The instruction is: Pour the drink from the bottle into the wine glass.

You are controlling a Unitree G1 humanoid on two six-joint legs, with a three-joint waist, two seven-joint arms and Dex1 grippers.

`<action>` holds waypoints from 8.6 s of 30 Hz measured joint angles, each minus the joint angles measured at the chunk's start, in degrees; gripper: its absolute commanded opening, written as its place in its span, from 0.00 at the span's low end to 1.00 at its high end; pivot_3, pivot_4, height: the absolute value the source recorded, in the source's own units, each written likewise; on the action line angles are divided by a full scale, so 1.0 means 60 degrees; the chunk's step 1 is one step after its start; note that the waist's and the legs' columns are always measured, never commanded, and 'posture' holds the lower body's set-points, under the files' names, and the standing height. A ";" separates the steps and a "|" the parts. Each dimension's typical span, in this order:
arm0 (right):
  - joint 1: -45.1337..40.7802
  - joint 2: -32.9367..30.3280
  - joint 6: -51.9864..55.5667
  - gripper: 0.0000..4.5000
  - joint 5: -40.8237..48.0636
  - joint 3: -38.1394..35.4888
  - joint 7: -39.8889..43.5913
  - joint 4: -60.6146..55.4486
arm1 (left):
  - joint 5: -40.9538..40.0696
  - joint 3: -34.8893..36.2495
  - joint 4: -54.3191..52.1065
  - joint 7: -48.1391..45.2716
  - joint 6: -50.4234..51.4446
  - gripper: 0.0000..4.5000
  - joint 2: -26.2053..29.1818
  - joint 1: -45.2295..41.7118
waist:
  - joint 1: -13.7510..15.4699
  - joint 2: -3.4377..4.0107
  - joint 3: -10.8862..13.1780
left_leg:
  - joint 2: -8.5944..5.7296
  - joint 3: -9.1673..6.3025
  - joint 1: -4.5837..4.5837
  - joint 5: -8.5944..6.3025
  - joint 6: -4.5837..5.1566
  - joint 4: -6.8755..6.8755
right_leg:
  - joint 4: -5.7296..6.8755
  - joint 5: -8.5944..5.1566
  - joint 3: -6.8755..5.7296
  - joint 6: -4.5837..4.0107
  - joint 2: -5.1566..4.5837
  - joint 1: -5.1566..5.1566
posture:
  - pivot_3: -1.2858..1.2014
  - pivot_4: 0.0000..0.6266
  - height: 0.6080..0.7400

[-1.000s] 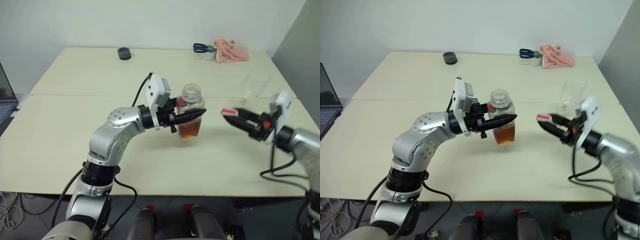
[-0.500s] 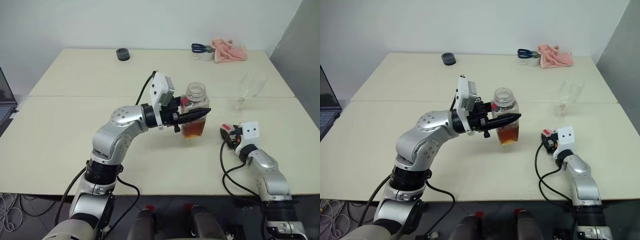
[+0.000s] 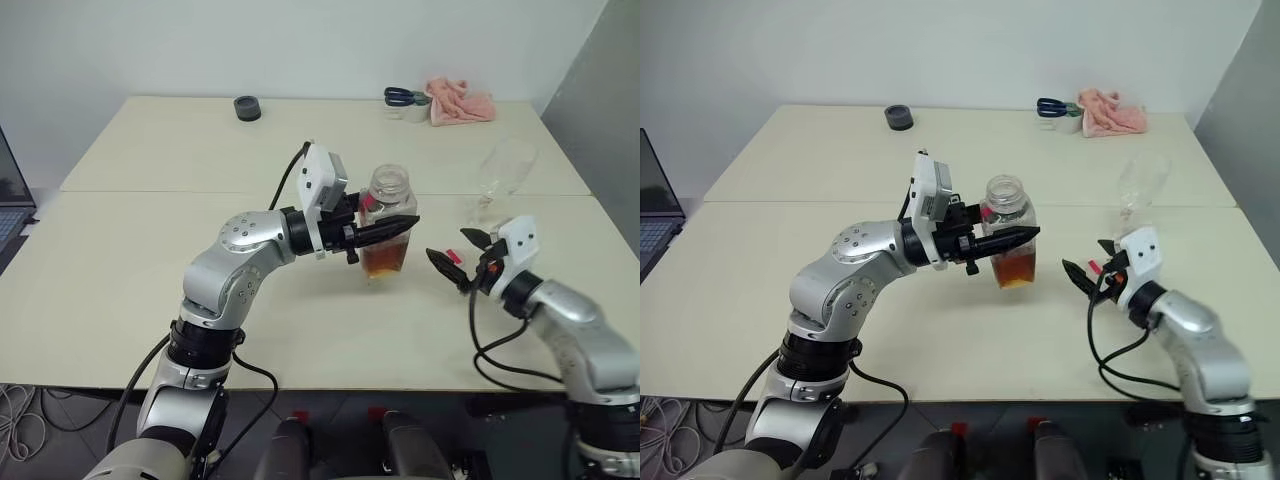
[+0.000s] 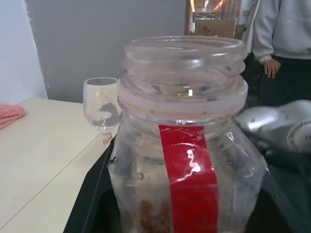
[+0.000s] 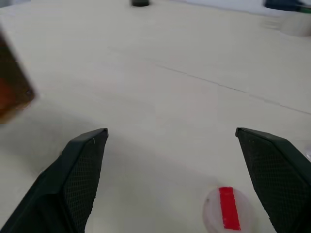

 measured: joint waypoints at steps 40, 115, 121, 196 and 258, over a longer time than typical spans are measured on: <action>-0.3635 0.0885 0.1250 0.99 0.3308 0.0737 0.0539 -0.0221 | 0.3252 0.3701 0.7178 0.5873 -0.5870 0.44 0.0255 0.0118 | 0.0051 -0.0014 0.0002 | -0.0004 -0.0038 -0.0028 0.0001 -0.0001 0.0004 | -0.0021 0.0010 -0.0041 -0.0004 -0.0017 -0.0011 | 0.52 0.24 1.00; -0.5351 0.2855 -0.6990 0.03 -0.2962 -0.0743 -0.3422 1.2590 | -0.0923 0.1486 -0.3057 0.1367 0.0660 1.00 0.3183 0.3636 | -0.0222 0.0014 -0.0022 | 0.0014 0.0014 0.0031 0.0001 0.0000 -0.0016 | -0.0022 0.0013 0.0009 -0.0008 0.0005 0.0031 | 0.52 0.24 1.00; -0.5410 0.3330 -0.7123 0.03 -0.3476 0.0816 -0.1246 1.0976 | -0.0515 0.2333 -0.3329 0.2535 0.0243 1.00 0.2504 0.5057 | -0.0506 0.0028 -0.0013 | 0.0028 0.0035 0.0028 0.0001 0.0000 -0.0020 | 0.0022 0.0012 0.0040 -0.0009 0.0007 -0.0017 | 0.52 0.24 1.00; -0.2579 0.0243 0.2138 0.86 0.2311 0.0505 0.0779 -0.1415 | 0.2122 0.4473 0.0023 0.6781 -0.2074 1.00 0.0210 0.4904 | 0.0021 -0.0037 -0.0022 | 0.0016 0.0143 0.0033 -0.0029 0.0042 -0.0005 | -0.0047 0.0053 0.0148 0.0051 0.0009 -0.0011 | 0.52 0.24 1.00; -0.1939 0.0333 0.1505 0.87 0.2481 0.0181 -0.1412 -0.1953 | 0.3809 0.3017 0.8466 0.4650 -0.6202 0.38 0.1276 -0.0509 | 0.0019 -0.0047 -0.0016 | 0.0003 0.0107 -0.0001 -0.0025 0.0044 0.0006 | -0.0046 0.0055 0.0109 0.0053 0.0003 -0.0023 | 0.52 0.24 1.00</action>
